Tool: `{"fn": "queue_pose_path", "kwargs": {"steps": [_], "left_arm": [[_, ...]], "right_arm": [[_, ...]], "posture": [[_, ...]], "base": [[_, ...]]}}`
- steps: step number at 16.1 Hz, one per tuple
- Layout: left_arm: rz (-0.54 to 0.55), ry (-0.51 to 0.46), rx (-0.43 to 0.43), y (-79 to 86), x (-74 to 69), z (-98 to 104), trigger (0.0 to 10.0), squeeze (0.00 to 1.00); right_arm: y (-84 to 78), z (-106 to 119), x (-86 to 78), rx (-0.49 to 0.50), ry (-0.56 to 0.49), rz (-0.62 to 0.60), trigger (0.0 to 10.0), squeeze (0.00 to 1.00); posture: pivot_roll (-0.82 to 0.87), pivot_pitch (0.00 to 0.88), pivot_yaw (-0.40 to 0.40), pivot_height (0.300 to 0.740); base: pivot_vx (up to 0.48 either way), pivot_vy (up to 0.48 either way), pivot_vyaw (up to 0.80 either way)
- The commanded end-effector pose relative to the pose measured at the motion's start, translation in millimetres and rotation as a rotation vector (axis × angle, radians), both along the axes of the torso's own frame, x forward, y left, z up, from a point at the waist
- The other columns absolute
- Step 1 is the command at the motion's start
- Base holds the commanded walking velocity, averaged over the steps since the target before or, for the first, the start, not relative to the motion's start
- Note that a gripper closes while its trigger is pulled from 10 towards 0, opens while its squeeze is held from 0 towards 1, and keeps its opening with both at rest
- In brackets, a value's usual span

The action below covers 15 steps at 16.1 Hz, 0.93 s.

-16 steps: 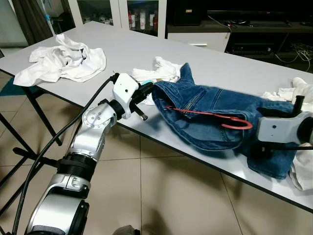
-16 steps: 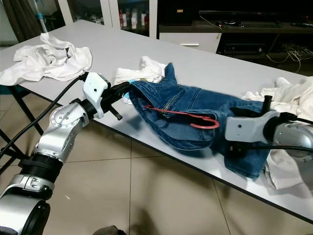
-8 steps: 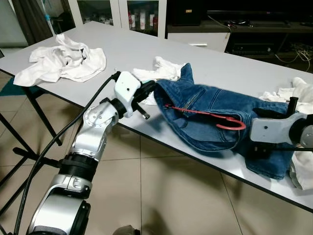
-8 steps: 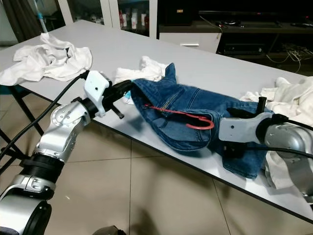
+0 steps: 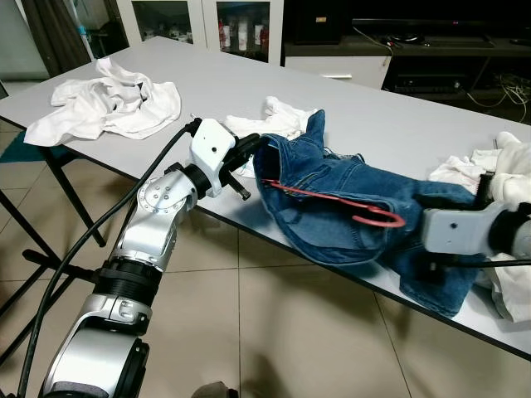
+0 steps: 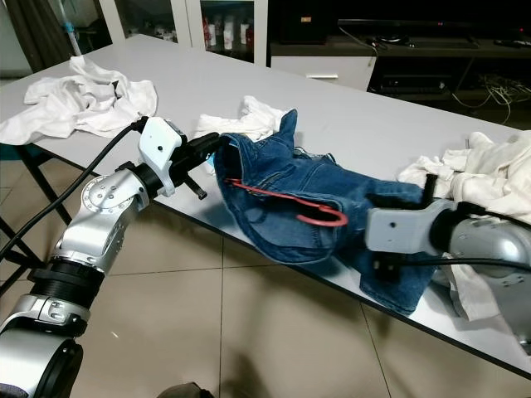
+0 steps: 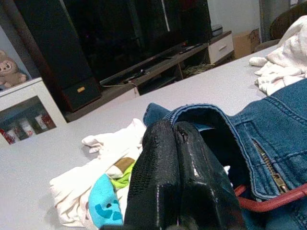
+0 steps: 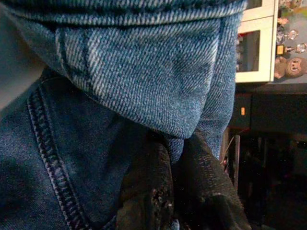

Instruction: Hang hanger

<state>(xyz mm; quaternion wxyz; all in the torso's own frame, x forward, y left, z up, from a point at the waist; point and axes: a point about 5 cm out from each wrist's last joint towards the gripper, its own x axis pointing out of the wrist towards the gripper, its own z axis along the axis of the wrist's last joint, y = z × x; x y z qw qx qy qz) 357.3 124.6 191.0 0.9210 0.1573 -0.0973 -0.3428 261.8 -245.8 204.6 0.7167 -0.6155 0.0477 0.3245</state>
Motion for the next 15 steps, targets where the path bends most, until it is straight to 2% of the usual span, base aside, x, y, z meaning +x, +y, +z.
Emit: {"fn": "queue_pose_path", "kwargs": {"steps": [1, 3, 6, 8, 11, 15], "left_arm": [[0.011, -0.006, 0.005, 1.0, 1.6, 2, 10.0, 0.0], [0.01, -0.01, 0.002, 0.0, 2.0, 4, 10.0, 0.0], [0.015, -0.008, 0.008, 1.9, 3.1, 3, 10.0, 0.0], [0.014, -0.014, 0.007, 2.2, 3.5, 5, 10.0, 0.0], [-0.017, -0.03, 0.002, -7.2, 2.7, 10, 10.0, 0.0], [-0.044, -0.032, 0.006, -15.4, -0.1, 7, 10.0, 0.0]], "right_arm": [[2.9, 3, -2.9, -0.021, -0.001, 0.031, 10.0, 0.0], [5.5, 0, -3.8, -0.033, 0.01, 0.041, 10.0, 0.0], [3.0, 3, -6.7, 0.053, 0.008, 0.052, 10.0, 0.0], [1.5, 1, -6.9, 0.012, 0.012, 0.039, 10.0, 0.0], [6.6, -4, 9.4, -0.003, -0.06, -0.066, 10.0, 0.0], [22.9, -7, 22.1, -0.005, -0.113, -0.111, 10.0, 0.0]], "posture": [[-0.01, 0.0, 0.016, 0.723], [-0.01, 0.0, 0.016, 0.723], [-0.01, 0.0, 0.022, 0.723], [-0.01, 0.0, 0.025, 0.723], [-0.01, 0.0, 0.027, 0.723], [-0.01, 0.0, 0.027, 0.723]], "base": [[0.0, 0.0, 0.0], [0.0, 0.0, 0.0], [0.0, 0.0, 0.0], [0.0, 0.0, 0.0], [0.0, 0.0, 0.0], [0.0, 0.0, 0.0]]}}
